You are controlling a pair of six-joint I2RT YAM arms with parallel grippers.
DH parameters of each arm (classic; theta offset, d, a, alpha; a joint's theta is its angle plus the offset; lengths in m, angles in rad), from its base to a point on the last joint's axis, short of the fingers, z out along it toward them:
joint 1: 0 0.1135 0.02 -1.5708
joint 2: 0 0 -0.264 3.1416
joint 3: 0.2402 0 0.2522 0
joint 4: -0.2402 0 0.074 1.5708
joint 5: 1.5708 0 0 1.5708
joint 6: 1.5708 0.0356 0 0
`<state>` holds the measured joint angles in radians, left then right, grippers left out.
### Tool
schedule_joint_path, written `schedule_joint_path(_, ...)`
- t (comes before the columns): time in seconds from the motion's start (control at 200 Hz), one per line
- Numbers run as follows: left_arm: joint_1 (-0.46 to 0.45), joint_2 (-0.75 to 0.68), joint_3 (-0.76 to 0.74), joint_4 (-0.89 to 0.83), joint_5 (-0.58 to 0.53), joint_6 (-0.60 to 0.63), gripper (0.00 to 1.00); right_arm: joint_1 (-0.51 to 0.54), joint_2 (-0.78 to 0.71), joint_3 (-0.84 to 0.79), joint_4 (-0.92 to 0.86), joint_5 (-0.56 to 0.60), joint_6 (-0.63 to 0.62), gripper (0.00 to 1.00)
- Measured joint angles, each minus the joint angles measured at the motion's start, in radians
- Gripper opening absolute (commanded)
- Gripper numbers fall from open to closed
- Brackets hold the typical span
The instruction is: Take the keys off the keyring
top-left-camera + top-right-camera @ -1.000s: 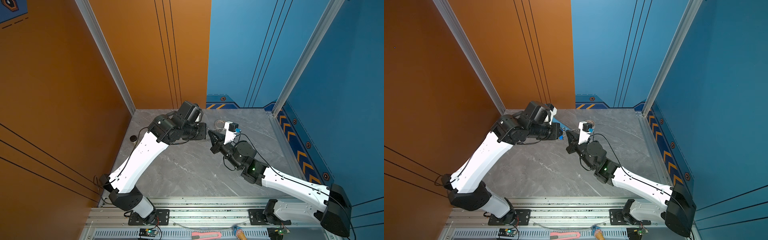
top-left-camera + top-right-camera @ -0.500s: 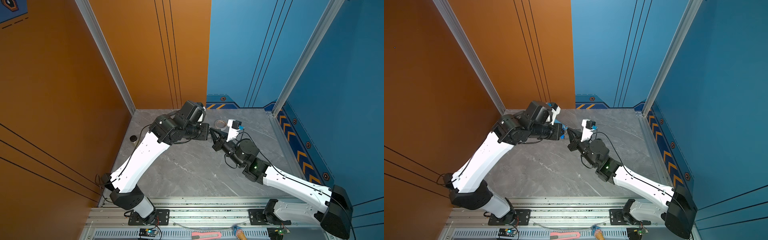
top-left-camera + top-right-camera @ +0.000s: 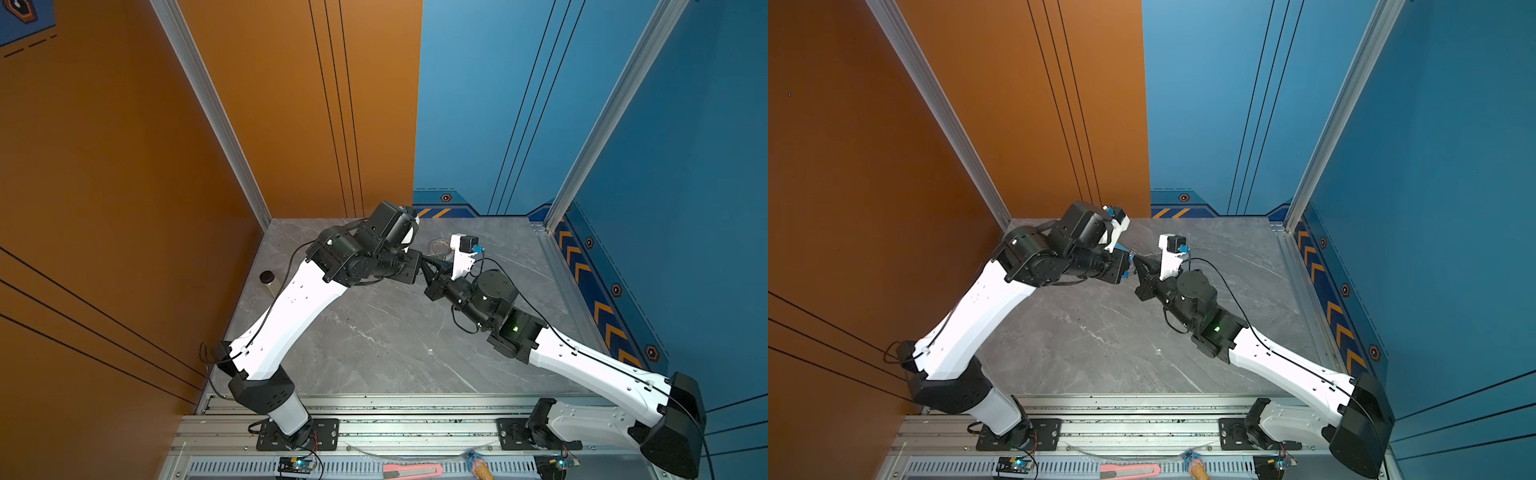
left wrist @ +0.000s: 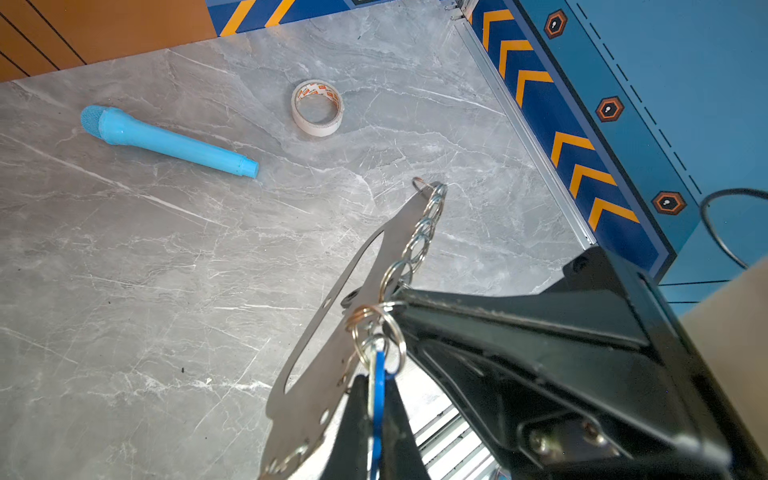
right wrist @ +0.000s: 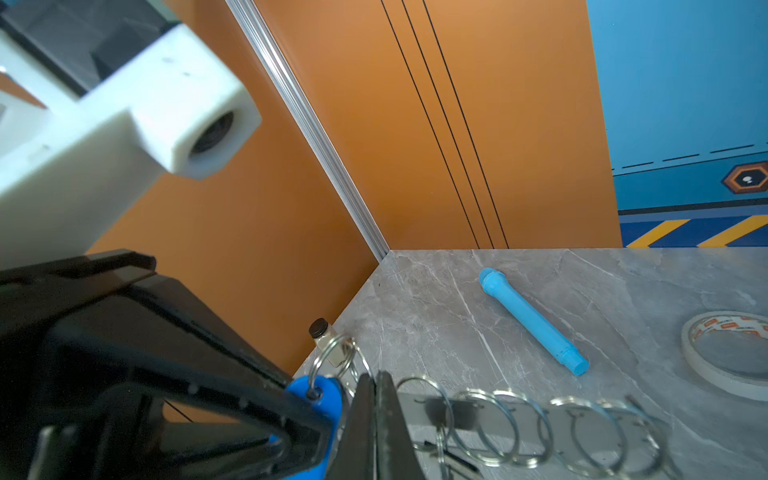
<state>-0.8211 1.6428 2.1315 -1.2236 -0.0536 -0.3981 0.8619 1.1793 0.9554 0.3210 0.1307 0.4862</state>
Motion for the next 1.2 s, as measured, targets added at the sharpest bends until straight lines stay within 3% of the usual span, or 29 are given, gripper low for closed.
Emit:
schedule_joint_path(0.496, -0.01, 0.033, 0.044, -0.044, -0.005, 0.053, 0.0, -0.005, 0.0, 0.031, -0.069, -0.025, -0.063, 0.0)
schedule_joint_path(1.016, 0.012, 0.032, 0.022, 0.004, -0.021, 0.0, 0.0, -0.083, -0.023, -0.006, -0.023, -0.135, 0.24, 0.0)
schedule_joint_path(1.196, 0.051, 0.024, -0.013, -0.114, -0.053, -0.03, 0.0, -0.148, -0.073, -0.013, 0.049, -0.061, 0.306, 0.0)
